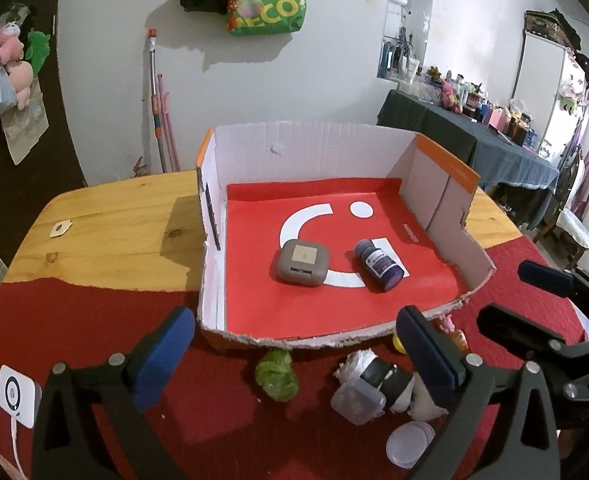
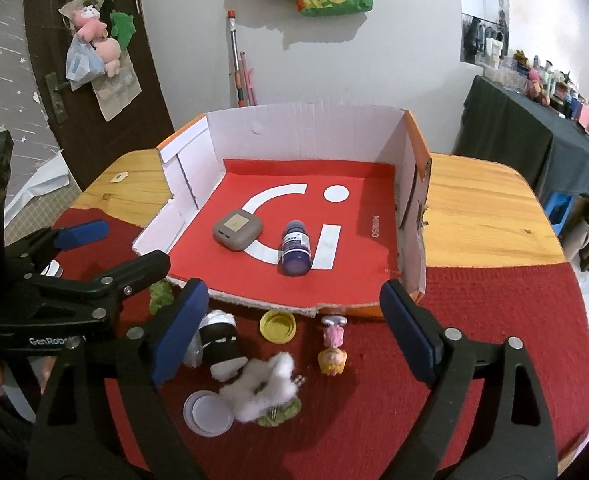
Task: Organize objects
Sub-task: 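Withdraw both grippers from the box back toward the scattered items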
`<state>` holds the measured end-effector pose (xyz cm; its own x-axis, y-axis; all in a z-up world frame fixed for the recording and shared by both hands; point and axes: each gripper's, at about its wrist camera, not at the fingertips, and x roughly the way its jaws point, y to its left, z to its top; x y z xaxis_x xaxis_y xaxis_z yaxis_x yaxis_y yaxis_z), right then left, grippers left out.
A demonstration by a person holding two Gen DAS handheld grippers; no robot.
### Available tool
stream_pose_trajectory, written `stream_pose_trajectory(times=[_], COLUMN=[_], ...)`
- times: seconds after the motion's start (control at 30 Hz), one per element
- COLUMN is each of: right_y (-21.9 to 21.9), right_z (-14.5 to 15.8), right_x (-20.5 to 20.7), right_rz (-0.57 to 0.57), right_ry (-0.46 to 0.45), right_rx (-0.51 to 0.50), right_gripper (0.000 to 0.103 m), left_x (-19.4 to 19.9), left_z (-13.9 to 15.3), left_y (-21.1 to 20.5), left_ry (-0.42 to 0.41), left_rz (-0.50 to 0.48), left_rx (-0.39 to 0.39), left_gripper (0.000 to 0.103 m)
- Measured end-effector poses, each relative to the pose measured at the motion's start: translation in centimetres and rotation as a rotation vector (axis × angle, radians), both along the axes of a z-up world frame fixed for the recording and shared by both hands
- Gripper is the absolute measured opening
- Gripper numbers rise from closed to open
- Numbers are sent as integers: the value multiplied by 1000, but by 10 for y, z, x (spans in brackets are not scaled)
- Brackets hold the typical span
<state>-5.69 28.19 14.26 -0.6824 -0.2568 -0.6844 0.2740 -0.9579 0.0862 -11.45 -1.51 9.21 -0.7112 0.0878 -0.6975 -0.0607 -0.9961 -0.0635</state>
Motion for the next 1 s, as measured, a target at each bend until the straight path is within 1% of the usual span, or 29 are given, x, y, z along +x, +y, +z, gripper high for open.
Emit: stream_pose_trajectory(times=[0.3,0.43,1.0], right_y=[1,1,4], right_z=[1,0,-13], right_x=[20,29,60], right_rz=[4,8,24], right_ry=[7,8,-8], right_rx=[-4,-9,-18], right_gripper=[92,97,97], left_x=[17,25,53], left_z=[-1,-3,-19], left_y=[6,9,16], left_ry=[1,-2,-26], left_rz=[-14,-20,-24], left_rx=[-8,-12,-16], left_gripper=[103,103,103])
